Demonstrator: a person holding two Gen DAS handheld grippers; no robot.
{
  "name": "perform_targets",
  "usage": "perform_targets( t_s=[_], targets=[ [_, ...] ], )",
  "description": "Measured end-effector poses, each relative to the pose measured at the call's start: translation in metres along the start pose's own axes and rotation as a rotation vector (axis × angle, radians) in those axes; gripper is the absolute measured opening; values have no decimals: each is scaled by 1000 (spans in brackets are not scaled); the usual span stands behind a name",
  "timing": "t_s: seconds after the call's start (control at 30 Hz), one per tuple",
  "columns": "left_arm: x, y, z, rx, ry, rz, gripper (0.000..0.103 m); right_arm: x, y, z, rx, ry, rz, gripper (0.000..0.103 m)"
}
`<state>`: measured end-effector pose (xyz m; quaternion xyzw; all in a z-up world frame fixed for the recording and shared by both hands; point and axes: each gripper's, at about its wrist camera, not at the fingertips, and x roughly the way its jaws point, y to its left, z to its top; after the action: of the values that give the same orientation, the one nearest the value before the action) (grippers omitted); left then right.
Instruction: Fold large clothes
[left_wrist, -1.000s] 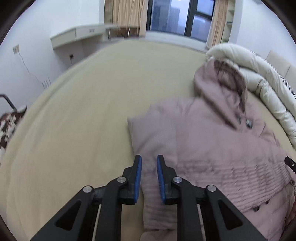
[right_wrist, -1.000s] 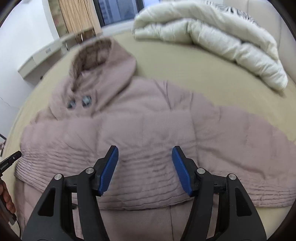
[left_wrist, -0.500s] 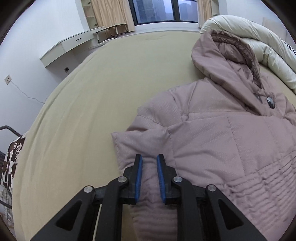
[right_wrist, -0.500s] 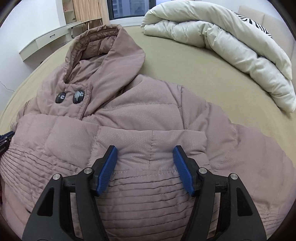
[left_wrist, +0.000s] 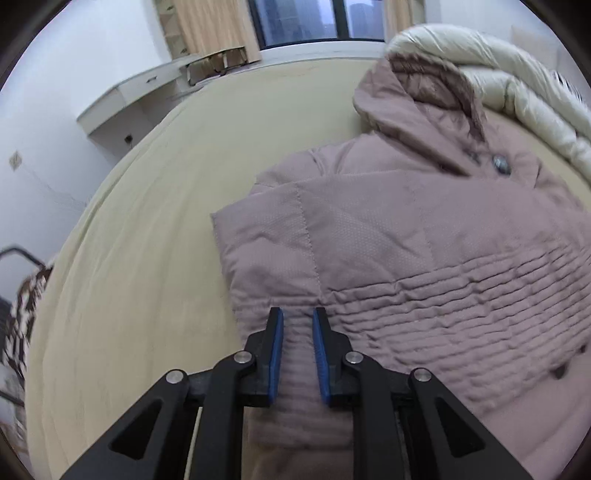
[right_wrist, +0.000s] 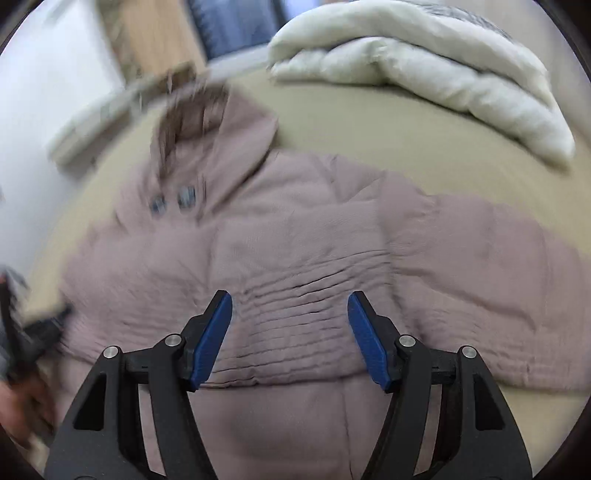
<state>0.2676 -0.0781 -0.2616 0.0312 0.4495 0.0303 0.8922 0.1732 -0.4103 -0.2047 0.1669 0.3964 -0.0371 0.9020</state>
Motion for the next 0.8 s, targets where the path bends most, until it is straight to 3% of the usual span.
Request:
perform_targets(
  t_s=[0.03,0.1,0.17,0.2,0.33,0.4,0.53,0.6,0.8],
  targets=[
    [-7,2,1,-30,-9,-32,27,-22,-21,-2,92,-41,44,66],
    [-36,4,-10,-81,-45,-119,59,-58,-68,-16,267,-102,95,70],
    [-61,-2,-20,-107,-87,-204,76,-92,-132,-44,471,-155,136,71],
    [-70,-7,-26,-107,-93,-247,79,-103,-161,-58,558,-164,130,71],
    [-98,-29,-54,-131,-66,-384,79,-139,-281,-125,930,-212,105,71],
    [-106,-35,-66,-158,-46,-438,79,-156,-324,-146,1082,-308,189,70],
    [-108,-60,-82,-171,17,-479,79,-183,-369,-162,1256,-462,167,70],
    [-110,-65,-88,-178,40,-495,79,-179,-388,-169,1332,-479,196,70],
    [-112,-75,-81,-193,57,-547,78,-176,-416,-157,1344,-494,167,68]
  ],
)
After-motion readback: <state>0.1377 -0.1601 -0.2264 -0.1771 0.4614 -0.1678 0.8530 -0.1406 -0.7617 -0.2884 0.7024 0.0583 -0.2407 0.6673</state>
